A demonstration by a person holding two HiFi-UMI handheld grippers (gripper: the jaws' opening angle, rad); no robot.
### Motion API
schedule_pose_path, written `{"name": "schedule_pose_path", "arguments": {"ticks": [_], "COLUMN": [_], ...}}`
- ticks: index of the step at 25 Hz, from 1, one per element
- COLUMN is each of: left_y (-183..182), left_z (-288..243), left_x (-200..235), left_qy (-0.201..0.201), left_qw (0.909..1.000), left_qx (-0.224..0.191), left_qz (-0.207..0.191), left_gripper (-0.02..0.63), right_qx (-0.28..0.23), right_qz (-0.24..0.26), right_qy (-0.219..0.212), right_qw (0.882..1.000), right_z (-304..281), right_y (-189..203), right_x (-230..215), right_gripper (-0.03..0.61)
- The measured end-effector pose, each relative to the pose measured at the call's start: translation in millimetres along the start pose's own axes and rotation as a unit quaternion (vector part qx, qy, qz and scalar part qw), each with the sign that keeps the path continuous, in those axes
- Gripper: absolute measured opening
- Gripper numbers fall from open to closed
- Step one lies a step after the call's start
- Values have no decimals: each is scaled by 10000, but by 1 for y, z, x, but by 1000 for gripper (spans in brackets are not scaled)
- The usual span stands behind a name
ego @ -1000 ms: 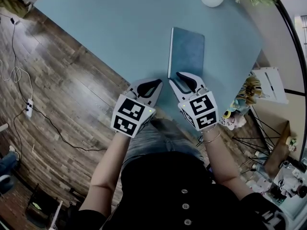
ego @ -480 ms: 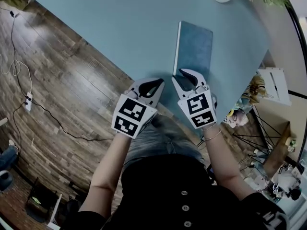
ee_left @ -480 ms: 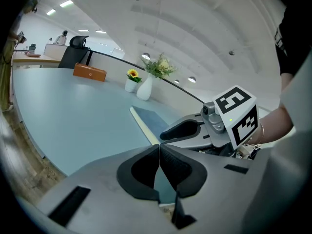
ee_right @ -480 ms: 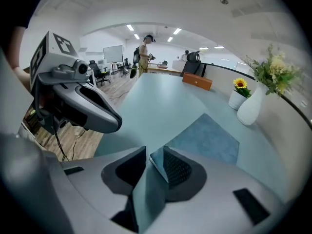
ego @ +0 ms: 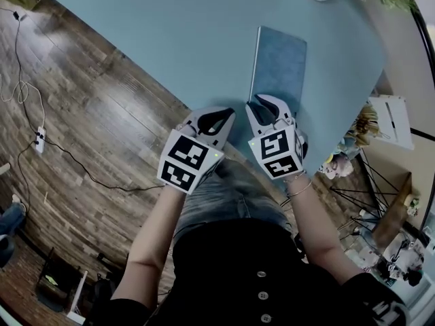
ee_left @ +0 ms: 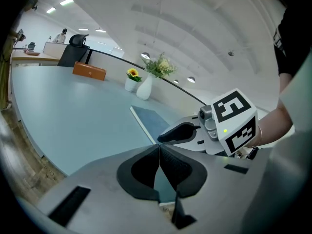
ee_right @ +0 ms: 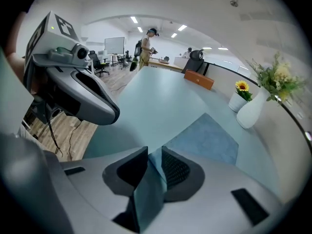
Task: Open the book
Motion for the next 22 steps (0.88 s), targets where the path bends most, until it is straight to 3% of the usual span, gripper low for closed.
{"name": "schedule_pose_path", "arguments": {"ticks": [12, 22], "left_y": [-2, -4], "left_z": [4, -1], "left_x": [4, -4], "left_qy": [-4, 97], "left_qw": [10000, 9999], "left_qx": [19, 72], "left_qz": [-43, -66], "left_gripper": [14, 14], "right_qx": [97, 58], "right_qz": [127, -196], "right_qy": [321, -34], "right_qw": [9994, 9998], "right_z": [-5, -3], "right_y": [-2, -1], "right_x": [3, 1], "right_gripper": [89, 51]}}
Point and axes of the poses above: the fingertips, and each gripper's own axes: z backward along the fingers, x to its left, y out of its underside, the point moved 3 cm from there along z, backward along the fingers, and after that the axes turned 9 degrees about -z, right-handed, at the moved point
